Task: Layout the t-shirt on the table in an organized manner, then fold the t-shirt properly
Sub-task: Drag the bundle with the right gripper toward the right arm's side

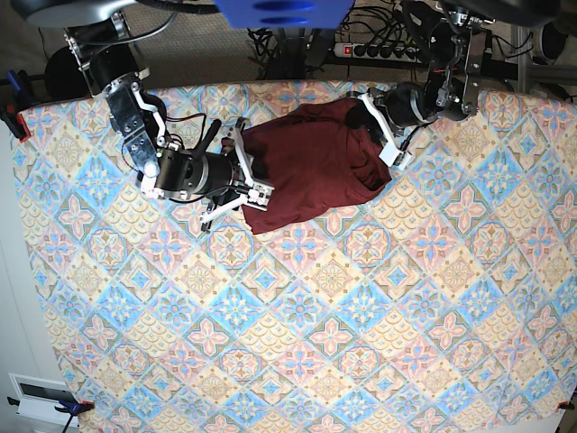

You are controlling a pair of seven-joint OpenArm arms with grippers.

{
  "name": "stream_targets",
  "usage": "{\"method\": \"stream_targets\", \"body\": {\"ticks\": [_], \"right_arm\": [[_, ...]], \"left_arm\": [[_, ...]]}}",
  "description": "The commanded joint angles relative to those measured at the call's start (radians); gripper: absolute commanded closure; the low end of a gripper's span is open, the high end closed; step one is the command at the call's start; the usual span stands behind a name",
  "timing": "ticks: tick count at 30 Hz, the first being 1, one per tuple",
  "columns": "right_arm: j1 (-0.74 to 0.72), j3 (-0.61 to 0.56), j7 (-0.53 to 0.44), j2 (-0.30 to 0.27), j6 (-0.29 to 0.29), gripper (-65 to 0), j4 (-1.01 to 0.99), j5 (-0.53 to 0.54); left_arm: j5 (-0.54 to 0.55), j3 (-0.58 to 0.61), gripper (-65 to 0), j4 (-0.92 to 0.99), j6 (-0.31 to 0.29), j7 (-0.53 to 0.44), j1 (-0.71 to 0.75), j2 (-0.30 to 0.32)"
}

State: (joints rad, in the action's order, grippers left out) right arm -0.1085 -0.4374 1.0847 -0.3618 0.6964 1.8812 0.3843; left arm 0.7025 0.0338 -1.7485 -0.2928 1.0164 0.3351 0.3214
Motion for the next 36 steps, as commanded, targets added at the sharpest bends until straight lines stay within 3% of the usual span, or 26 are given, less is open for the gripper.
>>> {"method": "stream_targets", "body": {"ticks": [1, 7, 15, 18, 26, 36], "right_arm": [[-0.013, 0.005, -0.018, 0.008, 0.002, -9.4, 0.014, -0.008], [-0.02, 0.005, -0.019, 0.085, 0.002, -9.4, 0.014, -0.046], [-0.02, 0.005, -0.059, 0.1, 0.002, -9.4, -0.05, -0.048], [-0.035, 0.005, -0.084, 0.1, 0.002, -8.9, -0.065, -0.048], [-0.124, 0.005, -0.091, 0.1, 0.002, -3.3, -0.087, -0.041], [-0.234, -0.001, -0.127, 0.102, 0.002, -3.1, -0.246, -0.046]], "left_arm": [[-0.033, 0.016, -0.2, -0.005, 0.004, 0.003, -0.001, 0.008], [-0.043, 0.028, -3.1, -0.055, 0.005, 0.009, 0.008, 0.008], [-0.016, -0.027, -24.9, -0.135, 0.005, 0.006, 0.088, 0.04], [0.006, -0.073, -28.3, -0.136, 0.005, 0.011, 0.106, 0.038], [0.179, -0.246, -25.0, -0.252, 0.004, 0.011, 0.227, 0.043], [0.27, -0.107, -4.8, -0.284, 0.0, 0.002, 0.23, 0.038]]}}
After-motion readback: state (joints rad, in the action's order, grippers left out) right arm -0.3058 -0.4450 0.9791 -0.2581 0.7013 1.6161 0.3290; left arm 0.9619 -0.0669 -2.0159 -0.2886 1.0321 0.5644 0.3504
